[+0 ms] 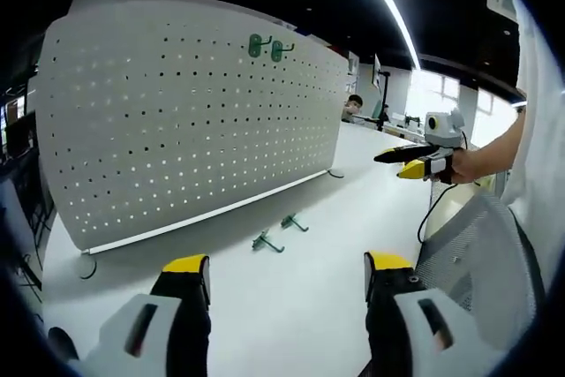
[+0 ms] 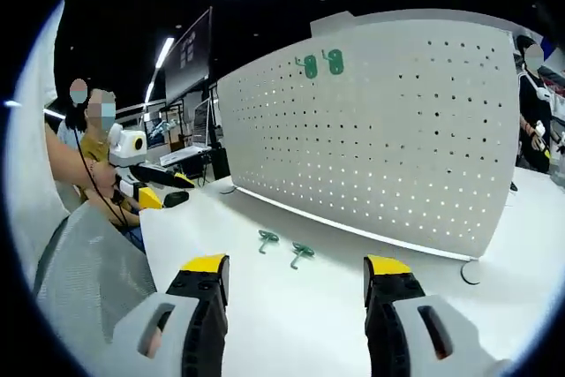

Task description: Insert the hook assembly into the mounting plate slot until the hook locks in place.

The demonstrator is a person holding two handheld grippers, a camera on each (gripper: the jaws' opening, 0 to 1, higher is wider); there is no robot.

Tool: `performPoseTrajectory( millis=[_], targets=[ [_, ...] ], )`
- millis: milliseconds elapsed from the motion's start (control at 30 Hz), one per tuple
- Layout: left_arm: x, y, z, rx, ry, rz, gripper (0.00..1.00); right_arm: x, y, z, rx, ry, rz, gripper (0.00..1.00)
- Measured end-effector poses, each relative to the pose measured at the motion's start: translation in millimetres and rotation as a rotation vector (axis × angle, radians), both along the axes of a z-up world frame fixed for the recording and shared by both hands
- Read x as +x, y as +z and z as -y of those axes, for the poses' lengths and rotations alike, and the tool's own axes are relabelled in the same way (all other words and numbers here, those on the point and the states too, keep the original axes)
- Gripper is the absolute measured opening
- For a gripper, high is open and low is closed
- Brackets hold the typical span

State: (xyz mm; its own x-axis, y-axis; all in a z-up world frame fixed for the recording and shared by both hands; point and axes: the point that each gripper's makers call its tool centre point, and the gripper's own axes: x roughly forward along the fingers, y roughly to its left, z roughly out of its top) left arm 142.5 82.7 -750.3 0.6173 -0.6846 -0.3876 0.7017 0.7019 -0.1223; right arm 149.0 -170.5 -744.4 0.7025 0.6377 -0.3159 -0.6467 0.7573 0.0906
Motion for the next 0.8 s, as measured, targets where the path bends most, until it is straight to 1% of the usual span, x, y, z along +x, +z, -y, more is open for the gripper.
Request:
performPoseTrajectory(
  millis=[333, 567, 700, 767, 800],
  targets=[
    [-0.9, -4.3, -2.2, 0.002, 0.005, -0.013, 0.73, -11.7, -13.3, 3.6, -0.026, 0.015, -0.041, 0.6],
    [0.7, -6.3, 0.8, 0.012, -0.009, -0.018, 0.72, -11.7, -14.5, 3.7, -0.023, 0.012, -0.046, 0.6],
    [8.2, -9.3, 3.8, 0.05, -0.036, -0.025, 0.72, -11.0, -12.8, 3.1, -0.022, 0.014, -0.045, 0.6],
    [11.6, -14.7, 6.2, 0.081, -0.064, -0.048, 0.71, -11.1, -13.0, 3.2, -0.023, 0.015, -0.046, 0.6],
    [14.0, -16.0, 7.5, 0.087, -0.074, -0.051, 0.71, -11.3, -13.4, 3.3, -0.024, 0.015, -0.046, 0.6]
  ],
)
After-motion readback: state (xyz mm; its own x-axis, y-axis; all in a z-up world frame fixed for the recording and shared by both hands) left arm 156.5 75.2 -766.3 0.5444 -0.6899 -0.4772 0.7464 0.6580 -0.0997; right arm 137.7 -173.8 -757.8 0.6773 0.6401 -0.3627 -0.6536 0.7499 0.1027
